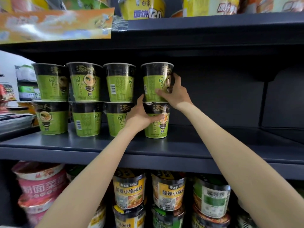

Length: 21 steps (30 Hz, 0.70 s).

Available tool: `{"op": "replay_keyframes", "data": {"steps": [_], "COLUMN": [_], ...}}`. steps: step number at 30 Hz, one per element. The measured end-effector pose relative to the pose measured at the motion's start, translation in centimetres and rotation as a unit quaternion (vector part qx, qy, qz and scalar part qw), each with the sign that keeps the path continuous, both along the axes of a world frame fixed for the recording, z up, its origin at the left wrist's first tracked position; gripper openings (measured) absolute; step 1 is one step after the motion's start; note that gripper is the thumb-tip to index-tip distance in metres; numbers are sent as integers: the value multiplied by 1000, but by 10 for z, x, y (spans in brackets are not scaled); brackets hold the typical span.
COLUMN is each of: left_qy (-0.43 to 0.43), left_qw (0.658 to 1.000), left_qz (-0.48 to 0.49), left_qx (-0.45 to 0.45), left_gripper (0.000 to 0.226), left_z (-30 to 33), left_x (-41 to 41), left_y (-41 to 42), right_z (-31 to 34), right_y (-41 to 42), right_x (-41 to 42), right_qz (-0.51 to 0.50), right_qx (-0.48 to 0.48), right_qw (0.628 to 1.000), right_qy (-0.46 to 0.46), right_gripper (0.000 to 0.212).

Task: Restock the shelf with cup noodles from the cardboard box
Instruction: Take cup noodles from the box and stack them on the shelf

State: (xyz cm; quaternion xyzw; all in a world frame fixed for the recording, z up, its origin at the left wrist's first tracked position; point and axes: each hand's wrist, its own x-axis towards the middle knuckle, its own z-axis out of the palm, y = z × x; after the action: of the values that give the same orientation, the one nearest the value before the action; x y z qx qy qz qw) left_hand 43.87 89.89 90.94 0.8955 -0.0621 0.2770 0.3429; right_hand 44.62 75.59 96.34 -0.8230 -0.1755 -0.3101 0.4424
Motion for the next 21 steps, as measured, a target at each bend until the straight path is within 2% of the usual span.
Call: {"op": "replay_keyframes", "data": {"steps": [7, 10, 13, 16, 18, 21], "left_qy": [-12, -33, -65, -134, -211, -305], "left_qw": [1000, 999, 998, 990, 971, 938], "left_qz": [-14, -14, -1, -44, -99, -162], "left_qx": [20, 24, 22, -19, -57, -43], "left_gripper": [117, 104, 83, 53, 35, 28], "left_z": [-3, -5, -7, -9, -15, -30], "left_x": [-7, -18, -41, -74, -96, -124], "left_y": [5, 8, 14, 11, 0, -31], "right_z": [-6, -10, -18, -29, -40, -66], "right_y": [2, 0, -10, -28, -46, -84], "right_x": [-4, -8, -23, -53, -79, -120], "right_qz": [-18, -22, -40, -62, -81, -127], "right_qx": [0, 2, 16, 4, -24, -100], "right_qw": [1000, 1000, 999, 993, 979, 943], "right_qy": [-2, -3, -23, -105, -183, -290], "right_gripper": [93, 92, 80, 56, 42, 34]}}
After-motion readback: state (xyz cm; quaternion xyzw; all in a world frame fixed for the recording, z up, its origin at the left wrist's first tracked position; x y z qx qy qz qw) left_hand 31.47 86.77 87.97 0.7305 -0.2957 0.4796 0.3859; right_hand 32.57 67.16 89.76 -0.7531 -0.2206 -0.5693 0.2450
